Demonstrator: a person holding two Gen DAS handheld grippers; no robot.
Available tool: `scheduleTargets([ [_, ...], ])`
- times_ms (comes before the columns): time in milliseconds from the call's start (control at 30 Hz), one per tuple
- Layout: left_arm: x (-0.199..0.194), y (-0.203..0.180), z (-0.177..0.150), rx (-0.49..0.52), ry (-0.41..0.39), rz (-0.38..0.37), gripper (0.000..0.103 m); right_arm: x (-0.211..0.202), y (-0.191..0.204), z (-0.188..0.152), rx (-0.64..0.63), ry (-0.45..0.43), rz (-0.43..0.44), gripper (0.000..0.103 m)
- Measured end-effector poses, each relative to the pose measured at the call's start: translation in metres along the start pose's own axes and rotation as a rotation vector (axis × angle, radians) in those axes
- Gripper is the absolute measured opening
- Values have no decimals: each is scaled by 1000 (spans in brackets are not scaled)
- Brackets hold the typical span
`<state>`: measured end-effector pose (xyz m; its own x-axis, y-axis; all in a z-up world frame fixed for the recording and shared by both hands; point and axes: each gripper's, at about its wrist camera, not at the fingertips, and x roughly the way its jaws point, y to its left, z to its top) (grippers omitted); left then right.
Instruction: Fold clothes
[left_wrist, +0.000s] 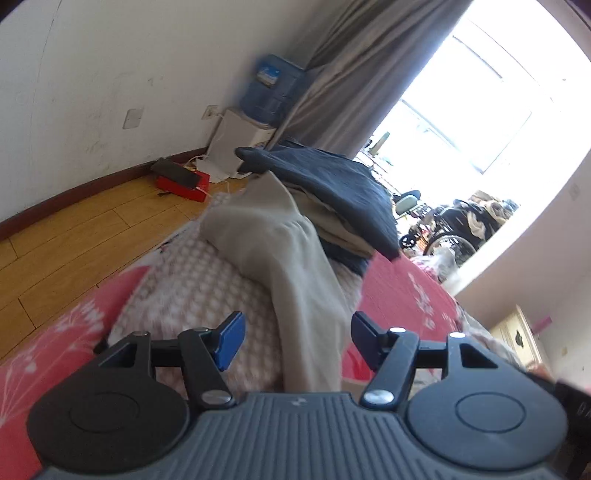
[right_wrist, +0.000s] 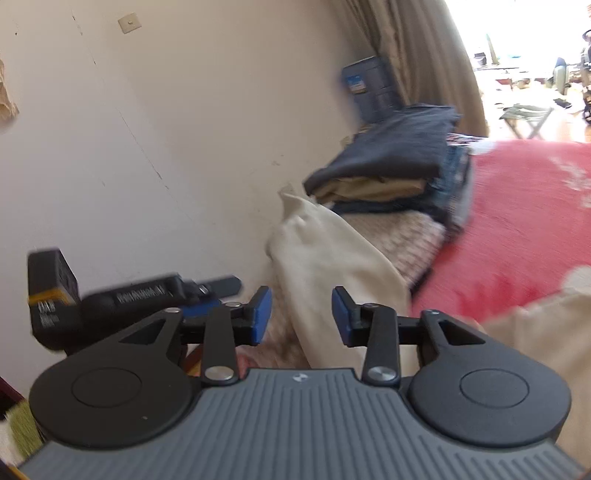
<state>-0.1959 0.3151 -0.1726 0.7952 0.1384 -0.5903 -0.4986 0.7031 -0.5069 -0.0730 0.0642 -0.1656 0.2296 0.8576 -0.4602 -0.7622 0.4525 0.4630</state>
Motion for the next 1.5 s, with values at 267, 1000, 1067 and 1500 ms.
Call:
scheduleTargets([
  [267,57,26,30,1,44,0,63,145,-4,81,-16,88,50,67],
  [1000,-19,-56,10,254,-71,-82,19,97,8,80,31,-32,83,15],
  [1067,-44,-83,-7,307,-88,-111,19,59,7,77,74,-88,107,15],
  [1500,-144,-250,-209,728,-12,-338,19,-229,-36,-36,119,-327,71,15],
])
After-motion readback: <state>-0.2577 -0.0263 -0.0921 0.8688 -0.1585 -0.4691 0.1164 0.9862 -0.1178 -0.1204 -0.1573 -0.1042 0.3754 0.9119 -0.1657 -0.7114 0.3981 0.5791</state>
